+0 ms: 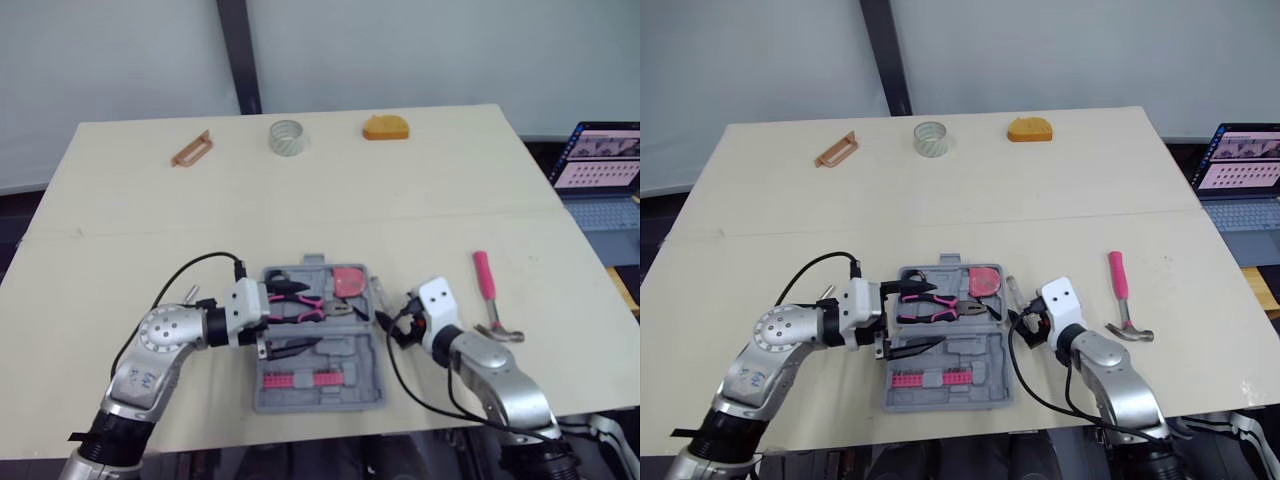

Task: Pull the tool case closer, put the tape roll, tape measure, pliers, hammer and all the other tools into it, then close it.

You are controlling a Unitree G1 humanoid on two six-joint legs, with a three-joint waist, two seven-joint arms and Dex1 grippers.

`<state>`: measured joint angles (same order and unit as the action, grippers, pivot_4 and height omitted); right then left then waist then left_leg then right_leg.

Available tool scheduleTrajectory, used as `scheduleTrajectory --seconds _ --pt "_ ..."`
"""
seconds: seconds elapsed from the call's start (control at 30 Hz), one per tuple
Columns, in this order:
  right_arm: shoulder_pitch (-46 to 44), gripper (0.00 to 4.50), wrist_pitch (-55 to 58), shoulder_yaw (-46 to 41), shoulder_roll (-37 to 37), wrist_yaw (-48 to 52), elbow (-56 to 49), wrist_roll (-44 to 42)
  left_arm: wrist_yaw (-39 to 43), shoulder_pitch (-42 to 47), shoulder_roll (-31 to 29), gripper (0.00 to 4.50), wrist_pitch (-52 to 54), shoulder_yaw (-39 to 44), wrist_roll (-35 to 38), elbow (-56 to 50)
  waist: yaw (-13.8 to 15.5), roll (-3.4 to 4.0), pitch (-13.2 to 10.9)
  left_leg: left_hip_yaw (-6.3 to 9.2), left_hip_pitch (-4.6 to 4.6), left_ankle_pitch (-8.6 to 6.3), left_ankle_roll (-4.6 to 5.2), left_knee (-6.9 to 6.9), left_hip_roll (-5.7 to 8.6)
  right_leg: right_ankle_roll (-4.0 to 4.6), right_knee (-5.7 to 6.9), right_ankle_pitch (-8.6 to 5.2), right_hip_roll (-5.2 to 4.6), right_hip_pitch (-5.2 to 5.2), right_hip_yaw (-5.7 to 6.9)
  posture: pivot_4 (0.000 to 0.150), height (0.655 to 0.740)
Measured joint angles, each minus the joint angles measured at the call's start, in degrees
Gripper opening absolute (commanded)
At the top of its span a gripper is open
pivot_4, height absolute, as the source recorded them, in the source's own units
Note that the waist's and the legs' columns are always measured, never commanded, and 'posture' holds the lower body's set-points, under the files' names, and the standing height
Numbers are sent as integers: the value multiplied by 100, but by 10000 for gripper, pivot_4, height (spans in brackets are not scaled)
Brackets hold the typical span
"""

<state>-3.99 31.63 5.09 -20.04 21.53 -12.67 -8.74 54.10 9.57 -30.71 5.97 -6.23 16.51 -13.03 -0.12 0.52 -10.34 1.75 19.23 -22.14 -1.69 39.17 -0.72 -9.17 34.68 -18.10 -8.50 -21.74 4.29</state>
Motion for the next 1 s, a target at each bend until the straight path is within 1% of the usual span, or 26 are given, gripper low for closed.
scheduleTrajectory --seconds 0.17,0.23,0.27,0.3,0.37,0.43,0.47,0.5,0.53,1.0 --pt "-7 44681 -156 61 75 -48 95 162 -60 0 60 45000 -97 0 -33 12 -1 0 0 0 0 0 0 0 0 0 0 0 0 0 0 1500 7400" --pt "-17 39683 -187 63 137 -83 126 201 -85 0 69 45000 -105 -1 -58 12 -1 0 0 0 -1 0 0 0 -1 0 1 0 0 0 0 1500 7400" --pt "-31 36257 -207 62 164 -109 150 218 -92 0 77 45000 -106 -3 -66 13 -2 0 0 0 -1 0 0 0 -1 0 1 0 0 0 0 1500 7400" --pt "-38 31764 -236 61 177 -121 169 226 -98 0 84 45000 -109 -12 -71 14 -2 0 0 0 -1 0 0 0 -1 0 1 0 0 0 0 1500 7400" --pt "-38 21073 -255 47 221 -143 186 225 -115 0 102 45000 -109 -47 -87 15 -3 0 0 1 -1 0 0 0 -1 0 1 0 0 0 0 1500 7400" --pt "-32 11792 -256 24 266 -152 191 225 -134 1 129 45000 -110 -64 -95 17 -3 0 0 0 -1 0 0 0 0 0 1 0 0 0 0 1500 7400" --pt "-28 5894 -258 19 266 -152 191 225 -138 1 132 45000 -111 -66 -96 19 -1 0 0 0 -1 0 0 0 0 0 1 0 0 0 0 1500 7400" --pt "-25 1074 -266 18 266 -152 191 225 -139 0 132 45000 -111 -66 -96 20 2 0 0 1 -1 0 0 0 0 0 1 0 0 0 0 1500 7400" --pt "-22 457 -271 15 269 -152 191 224 -140 1 133 45000 -112 -66 -96 20 4 0 0 1 -1 0 0 0 0 0 1 0 0 1 0 1500 7400" --pt "-7 457 -292 -142 253 -148 210 203 -141 151 185 45000 -115 -145 -104 126 4 0 0 0 -1 0 0 1 0 0 1 0 0 1 0 1500 7400"
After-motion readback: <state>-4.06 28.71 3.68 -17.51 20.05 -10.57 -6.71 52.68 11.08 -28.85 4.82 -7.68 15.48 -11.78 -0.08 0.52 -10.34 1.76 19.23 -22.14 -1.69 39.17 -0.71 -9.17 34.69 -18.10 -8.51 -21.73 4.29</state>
